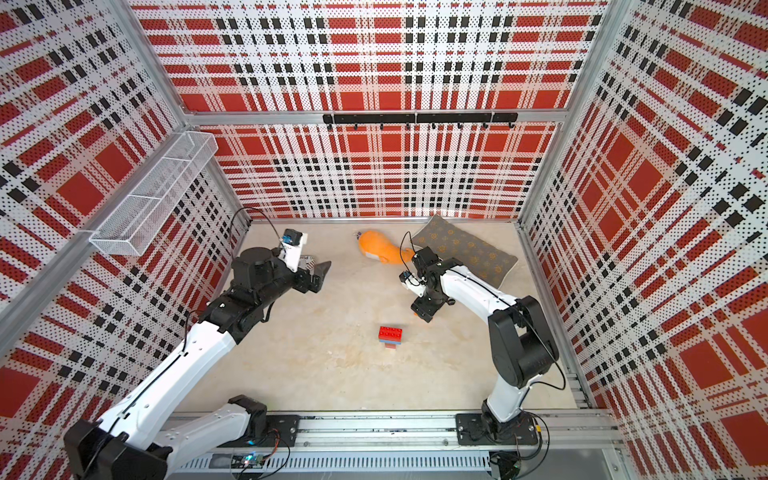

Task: Assemble an ice cream with lego
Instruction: Pick up the lego brick from the center of the board.

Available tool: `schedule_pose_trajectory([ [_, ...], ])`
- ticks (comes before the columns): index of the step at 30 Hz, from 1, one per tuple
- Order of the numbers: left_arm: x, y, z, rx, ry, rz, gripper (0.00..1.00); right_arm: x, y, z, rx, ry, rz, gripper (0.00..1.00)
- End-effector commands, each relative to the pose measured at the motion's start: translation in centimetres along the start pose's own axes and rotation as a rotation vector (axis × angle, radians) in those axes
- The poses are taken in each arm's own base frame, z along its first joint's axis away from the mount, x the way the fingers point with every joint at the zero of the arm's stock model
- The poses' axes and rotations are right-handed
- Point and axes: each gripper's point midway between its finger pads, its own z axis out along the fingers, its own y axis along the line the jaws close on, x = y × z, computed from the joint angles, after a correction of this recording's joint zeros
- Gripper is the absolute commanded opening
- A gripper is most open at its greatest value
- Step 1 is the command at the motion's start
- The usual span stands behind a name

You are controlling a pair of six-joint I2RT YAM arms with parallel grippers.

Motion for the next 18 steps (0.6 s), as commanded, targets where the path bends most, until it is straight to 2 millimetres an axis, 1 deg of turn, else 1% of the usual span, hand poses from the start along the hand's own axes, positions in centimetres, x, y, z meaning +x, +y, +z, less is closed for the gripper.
schedule_pose_trajectory([
  [1, -0.1, -0.1, 0.8, 0.104, -0.024, -0.123, 0.99, -0.3, -0.1, 0.6, 0.003, 0.017, -0.041, 0.74],
  [2, 0.0, 0.8, 0.9, 0.090, -0.021, -0.139, 0.99, -0.4, 0.0, 0.8, 0.001, 0.016, -0.046, 0.74],
  [7, 0.2, 1.9, 0.9, 0.059, -0.022, -0.145, 0.99, -0.7, -0.2, 1.9, 0.004, 0.021, -0.051, 0.72],
  [11, 0.2, 2.3, 0.5, 0.032, -0.038, -0.135, 0.99, -1.1, -0.4, 2.5, 0.007, 0.020, -0.053, 0.70],
  [15, 0.4, 2.5, 0.6, 0.023, -0.032, -0.135, 0.99, -1.4, -0.4, 3.1, 0.004, 0.025, -0.056, 0.66],
  [18, 0.5, 2.6, 0.8, 0.020, -0.028, -0.133, 0.99, -1.4, -0.5, 3.4, 0.007, 0.032, -0.056, 0.61],
])
